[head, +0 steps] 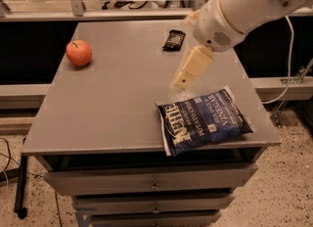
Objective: Pick apple
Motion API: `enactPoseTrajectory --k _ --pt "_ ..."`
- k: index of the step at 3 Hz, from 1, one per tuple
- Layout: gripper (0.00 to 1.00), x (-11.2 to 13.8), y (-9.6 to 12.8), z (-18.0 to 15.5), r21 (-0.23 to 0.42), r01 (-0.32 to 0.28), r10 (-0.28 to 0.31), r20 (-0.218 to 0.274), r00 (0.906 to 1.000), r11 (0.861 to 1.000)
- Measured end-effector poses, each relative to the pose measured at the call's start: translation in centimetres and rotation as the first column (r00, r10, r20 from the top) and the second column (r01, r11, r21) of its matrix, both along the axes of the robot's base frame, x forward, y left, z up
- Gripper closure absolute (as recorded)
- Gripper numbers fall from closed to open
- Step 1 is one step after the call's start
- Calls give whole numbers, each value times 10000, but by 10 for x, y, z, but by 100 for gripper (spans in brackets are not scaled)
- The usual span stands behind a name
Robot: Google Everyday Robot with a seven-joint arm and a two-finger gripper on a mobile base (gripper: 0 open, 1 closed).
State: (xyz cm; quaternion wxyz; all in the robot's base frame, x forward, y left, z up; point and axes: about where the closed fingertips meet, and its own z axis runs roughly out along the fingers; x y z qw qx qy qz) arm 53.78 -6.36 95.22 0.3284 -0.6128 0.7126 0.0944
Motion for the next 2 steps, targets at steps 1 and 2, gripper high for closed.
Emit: enactPoseTrajectory --k 1,2 --pt "0 42 58 19 1304 -473 380 728 9966 9903" --pt "0 85 114 30 2569 -996 745 1057 9916 9613"
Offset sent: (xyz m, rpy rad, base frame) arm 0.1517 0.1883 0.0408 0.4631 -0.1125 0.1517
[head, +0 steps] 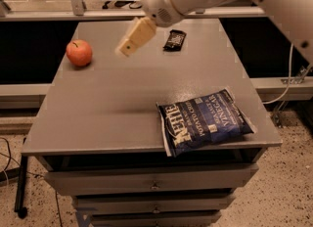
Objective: Pick apple
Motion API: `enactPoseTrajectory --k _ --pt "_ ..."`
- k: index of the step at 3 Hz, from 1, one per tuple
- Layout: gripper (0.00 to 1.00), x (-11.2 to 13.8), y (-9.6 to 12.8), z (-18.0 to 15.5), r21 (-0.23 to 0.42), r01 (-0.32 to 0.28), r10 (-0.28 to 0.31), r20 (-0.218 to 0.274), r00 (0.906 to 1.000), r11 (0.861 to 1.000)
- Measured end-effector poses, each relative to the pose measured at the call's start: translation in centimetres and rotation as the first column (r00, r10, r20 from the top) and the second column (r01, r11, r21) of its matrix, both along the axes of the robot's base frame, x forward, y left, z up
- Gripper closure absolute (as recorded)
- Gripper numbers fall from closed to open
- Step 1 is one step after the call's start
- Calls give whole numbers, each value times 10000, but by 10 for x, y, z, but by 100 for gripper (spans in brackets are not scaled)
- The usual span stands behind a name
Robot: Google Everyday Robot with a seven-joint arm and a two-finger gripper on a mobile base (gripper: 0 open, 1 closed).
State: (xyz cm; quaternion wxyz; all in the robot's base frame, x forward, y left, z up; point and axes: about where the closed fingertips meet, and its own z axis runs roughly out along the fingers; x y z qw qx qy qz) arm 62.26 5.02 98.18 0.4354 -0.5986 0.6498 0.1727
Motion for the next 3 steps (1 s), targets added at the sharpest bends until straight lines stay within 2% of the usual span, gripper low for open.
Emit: enactPoseTrajectory --k 1,2,3 --pt "0 40 65 -5 1171 -595 622 -199 9979 9913" --pt "0 63 113 -29 1543 -777 876 -584 9944 9850" --pt "0 80 141 -64 1619 -679 862 -1087 9903 9845"
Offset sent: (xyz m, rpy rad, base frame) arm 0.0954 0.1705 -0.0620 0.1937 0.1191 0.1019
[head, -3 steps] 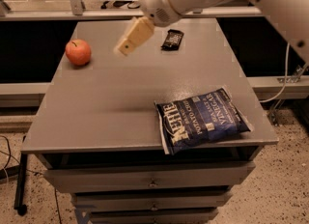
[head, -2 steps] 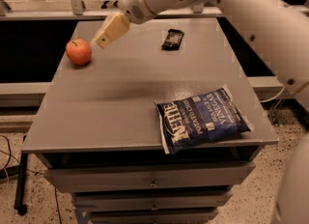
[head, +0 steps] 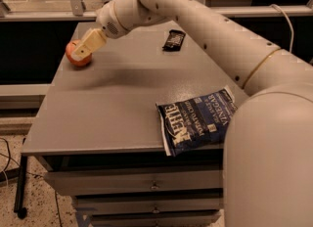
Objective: Pick apple
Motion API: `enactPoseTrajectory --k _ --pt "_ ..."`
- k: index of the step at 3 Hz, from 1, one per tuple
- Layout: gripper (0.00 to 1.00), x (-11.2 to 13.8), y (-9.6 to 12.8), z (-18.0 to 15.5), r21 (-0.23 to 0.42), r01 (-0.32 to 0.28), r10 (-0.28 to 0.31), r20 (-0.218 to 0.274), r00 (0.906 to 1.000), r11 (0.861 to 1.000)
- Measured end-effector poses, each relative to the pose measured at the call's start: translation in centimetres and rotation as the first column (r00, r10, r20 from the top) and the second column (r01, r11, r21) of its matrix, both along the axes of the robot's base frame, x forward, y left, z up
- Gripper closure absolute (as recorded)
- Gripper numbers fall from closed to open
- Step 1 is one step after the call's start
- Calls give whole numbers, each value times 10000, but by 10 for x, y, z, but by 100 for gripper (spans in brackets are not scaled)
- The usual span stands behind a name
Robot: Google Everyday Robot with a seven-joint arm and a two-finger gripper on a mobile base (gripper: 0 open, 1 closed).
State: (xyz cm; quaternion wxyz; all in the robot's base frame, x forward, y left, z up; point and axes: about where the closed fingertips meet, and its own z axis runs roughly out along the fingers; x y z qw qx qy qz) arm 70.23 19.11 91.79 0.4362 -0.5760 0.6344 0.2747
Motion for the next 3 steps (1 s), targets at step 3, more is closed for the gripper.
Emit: enactPoseTrajectory --k 3 --pt "0 22 41 -48 173 70 -58 -706 9975 9998"
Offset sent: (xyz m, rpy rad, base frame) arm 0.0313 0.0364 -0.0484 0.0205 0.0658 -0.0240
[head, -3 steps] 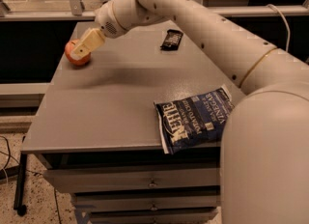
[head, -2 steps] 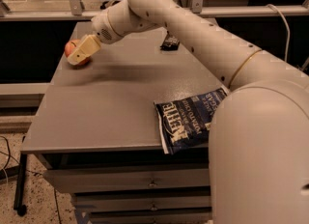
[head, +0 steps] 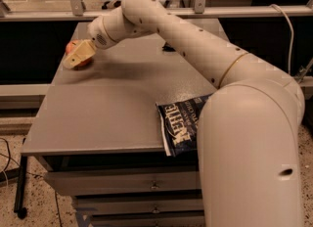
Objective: Pick apple
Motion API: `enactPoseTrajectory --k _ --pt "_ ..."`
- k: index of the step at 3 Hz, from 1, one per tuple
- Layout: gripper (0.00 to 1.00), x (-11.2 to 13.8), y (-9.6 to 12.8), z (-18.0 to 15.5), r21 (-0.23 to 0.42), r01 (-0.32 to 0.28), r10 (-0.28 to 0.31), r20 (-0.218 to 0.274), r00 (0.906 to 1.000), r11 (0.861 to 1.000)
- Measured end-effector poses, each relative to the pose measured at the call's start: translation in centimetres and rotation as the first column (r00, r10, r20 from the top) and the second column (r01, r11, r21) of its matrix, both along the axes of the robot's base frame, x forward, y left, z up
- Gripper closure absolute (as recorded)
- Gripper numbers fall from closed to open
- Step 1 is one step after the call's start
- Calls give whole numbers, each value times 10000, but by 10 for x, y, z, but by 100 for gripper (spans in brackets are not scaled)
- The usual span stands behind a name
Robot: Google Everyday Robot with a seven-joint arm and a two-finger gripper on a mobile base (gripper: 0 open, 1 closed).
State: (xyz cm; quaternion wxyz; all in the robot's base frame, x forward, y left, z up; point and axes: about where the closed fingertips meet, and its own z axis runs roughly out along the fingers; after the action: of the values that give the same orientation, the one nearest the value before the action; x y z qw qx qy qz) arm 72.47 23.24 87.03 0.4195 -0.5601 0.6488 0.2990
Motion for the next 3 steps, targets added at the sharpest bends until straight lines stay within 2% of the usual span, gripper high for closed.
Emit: enactPoseTrajectory --k 1,3 --pt "16 0 6 -11 17 -46 46 -203 9998 10000" --pt "64 -1 5 -16 215 92 -86 -304 9995 9997"
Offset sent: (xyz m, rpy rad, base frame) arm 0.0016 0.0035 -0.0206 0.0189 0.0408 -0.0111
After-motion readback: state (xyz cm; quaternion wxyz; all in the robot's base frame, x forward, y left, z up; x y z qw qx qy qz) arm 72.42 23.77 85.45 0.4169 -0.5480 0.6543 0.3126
